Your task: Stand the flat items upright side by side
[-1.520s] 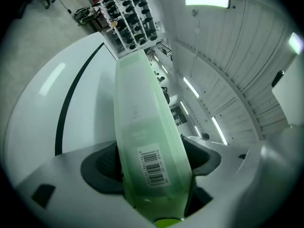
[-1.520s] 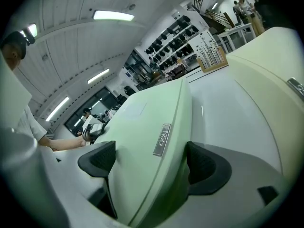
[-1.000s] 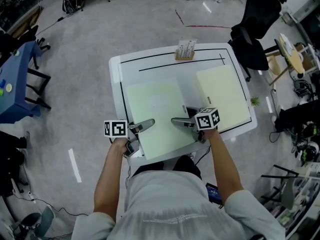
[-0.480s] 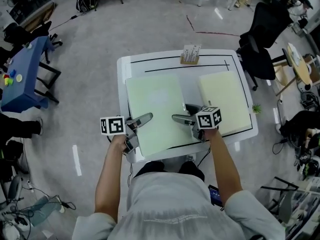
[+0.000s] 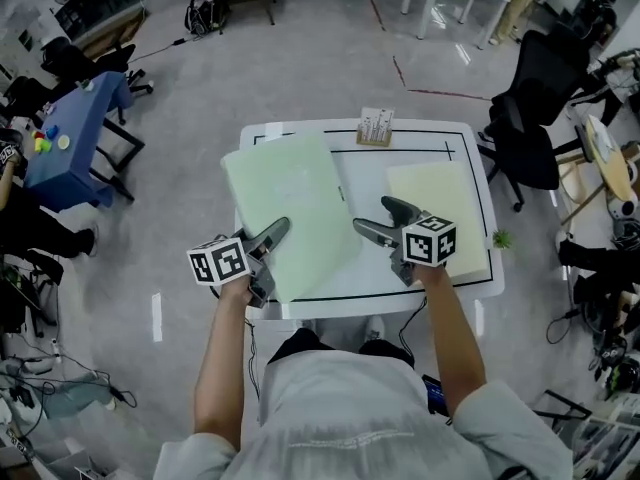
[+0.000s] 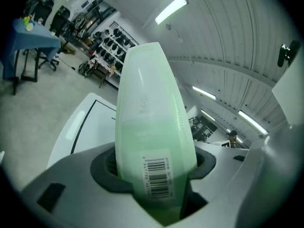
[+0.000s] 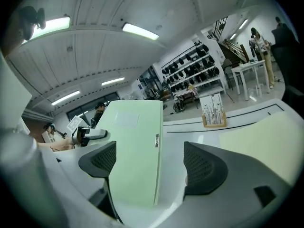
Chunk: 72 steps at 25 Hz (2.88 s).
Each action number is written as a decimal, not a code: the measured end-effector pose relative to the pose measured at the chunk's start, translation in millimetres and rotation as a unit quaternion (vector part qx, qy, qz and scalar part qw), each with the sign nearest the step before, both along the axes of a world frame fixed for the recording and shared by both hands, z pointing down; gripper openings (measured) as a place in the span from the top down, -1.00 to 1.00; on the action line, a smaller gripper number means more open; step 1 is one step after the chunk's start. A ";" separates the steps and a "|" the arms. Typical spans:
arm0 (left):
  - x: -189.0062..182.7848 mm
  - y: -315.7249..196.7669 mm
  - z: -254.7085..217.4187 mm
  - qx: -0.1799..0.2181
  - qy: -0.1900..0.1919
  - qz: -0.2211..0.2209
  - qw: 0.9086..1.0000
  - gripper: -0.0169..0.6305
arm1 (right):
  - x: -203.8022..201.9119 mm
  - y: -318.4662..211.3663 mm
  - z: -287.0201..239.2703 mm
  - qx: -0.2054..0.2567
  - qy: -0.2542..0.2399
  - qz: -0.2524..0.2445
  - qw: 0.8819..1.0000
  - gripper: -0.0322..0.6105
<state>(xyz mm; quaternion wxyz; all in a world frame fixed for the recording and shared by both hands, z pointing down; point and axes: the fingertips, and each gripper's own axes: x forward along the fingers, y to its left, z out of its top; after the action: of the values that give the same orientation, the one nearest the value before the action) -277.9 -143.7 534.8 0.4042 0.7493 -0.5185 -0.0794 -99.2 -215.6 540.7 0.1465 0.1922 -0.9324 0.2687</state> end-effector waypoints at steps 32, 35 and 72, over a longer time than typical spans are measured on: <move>63.2 -5.8 4.0 0.085 -0.402 -0.210 0.887 -0.06 | 104.1 2.1 -25.9 0.074 0.014 -0.056 0.996 -0.53; 67.1 -3.5 13.1 0.078 -0.382 -0.239 0.889 -0.06 | 112.9 1.0 -22.1 0.073 0.017 -0.055 0.996 -0.53; 92.6 0.9 27.4 0.018 -0.310 -0.289 0.906 -0.16 | 186.8 5.4 -27.9 0.048 -0.002 -0.008 0.999 -0.53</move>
<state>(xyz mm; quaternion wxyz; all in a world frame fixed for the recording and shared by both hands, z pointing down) -185.3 -142.8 562.2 0.1691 0.5609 -0.8097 0.0345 87.6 -210.2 512.8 0.1376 0.1909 -0.9461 0.2223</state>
